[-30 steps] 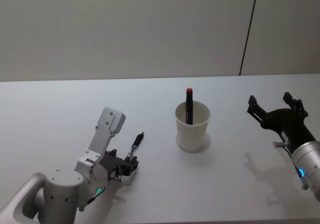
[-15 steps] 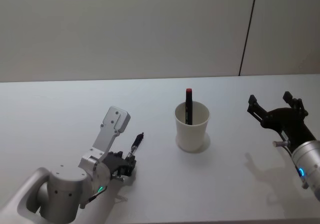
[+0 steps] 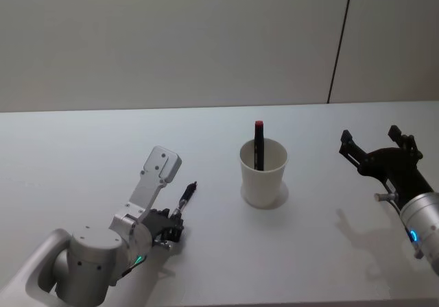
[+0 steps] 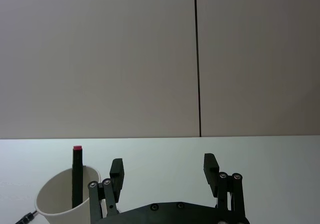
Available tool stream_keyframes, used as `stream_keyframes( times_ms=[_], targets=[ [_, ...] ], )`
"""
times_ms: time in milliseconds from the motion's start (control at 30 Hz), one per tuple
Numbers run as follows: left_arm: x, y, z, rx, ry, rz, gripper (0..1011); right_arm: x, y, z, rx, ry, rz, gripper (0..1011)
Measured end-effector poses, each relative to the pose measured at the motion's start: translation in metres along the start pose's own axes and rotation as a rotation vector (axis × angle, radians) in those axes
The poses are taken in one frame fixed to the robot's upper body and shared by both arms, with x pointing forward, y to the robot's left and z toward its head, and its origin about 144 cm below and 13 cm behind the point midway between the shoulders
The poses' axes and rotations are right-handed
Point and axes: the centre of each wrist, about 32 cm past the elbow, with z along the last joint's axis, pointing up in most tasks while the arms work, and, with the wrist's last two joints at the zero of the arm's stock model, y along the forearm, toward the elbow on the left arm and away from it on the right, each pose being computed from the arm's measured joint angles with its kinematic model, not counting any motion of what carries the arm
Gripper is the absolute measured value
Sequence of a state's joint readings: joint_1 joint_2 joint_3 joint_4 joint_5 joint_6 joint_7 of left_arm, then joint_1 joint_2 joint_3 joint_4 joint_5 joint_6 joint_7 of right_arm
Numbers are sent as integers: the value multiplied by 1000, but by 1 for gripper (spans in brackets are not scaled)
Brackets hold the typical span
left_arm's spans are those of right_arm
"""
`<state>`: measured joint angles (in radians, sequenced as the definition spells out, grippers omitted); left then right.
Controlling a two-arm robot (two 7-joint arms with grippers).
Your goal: Place the pen into the pen holder.
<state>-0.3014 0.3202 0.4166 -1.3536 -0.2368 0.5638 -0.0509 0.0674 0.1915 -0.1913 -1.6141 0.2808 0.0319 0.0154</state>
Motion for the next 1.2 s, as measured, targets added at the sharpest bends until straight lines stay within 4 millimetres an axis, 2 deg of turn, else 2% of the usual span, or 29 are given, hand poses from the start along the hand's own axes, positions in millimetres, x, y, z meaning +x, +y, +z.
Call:
stream_keyframes(
  times_ms=[67,200,767,1200],
  targets=[
    [-1,1,1,-2,-3,3,243,0,0,0,0,0,0,1002],
    [-3,3,3,-11,-11,11,138,0,0,0,0,0,0,1002],
    [-8,10,11,-56,-22,18,136,0,0,0,0,0,0,1002],
    [-13,19,12,-171,-42,48,136,0,0,0,0,0,0,1002]
  ],
)
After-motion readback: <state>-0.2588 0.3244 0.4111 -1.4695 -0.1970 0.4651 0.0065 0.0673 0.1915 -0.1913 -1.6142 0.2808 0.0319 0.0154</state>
